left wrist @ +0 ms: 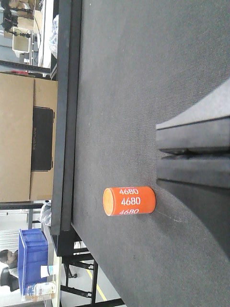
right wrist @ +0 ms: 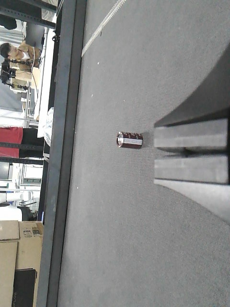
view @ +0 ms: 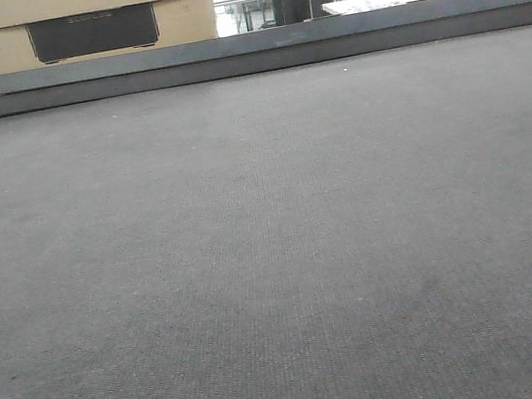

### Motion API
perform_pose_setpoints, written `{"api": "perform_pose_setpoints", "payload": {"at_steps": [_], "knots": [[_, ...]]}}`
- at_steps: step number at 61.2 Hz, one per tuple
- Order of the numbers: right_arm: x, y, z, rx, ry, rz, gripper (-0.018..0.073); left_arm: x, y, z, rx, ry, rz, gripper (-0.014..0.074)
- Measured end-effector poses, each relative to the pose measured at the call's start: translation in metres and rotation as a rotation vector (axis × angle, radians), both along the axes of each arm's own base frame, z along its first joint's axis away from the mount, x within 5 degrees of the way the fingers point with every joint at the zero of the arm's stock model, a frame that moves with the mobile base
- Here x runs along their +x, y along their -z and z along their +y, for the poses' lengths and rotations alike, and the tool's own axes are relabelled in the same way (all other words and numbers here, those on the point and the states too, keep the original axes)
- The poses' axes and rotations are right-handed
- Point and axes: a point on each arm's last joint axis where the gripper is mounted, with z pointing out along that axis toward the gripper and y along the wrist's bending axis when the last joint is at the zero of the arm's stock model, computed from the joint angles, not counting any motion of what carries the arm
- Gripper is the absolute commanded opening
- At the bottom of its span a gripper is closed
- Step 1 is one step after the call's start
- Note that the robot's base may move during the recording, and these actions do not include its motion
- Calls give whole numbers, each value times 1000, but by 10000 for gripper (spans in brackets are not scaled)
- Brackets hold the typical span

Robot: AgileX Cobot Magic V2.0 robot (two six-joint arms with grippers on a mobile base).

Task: Place cylindrical capacitor in blue bin on shelf

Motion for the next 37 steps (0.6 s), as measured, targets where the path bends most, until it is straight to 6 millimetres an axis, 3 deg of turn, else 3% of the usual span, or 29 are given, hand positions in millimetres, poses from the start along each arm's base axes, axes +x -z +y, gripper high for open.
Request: {"api": "perform_pose_setpoints", "payload": {"at_steps": [37], "knots": [[0, 0, 0, 0, 0, 0, -123, 0, -4, 0, -3, 3, -49, -111]]}}
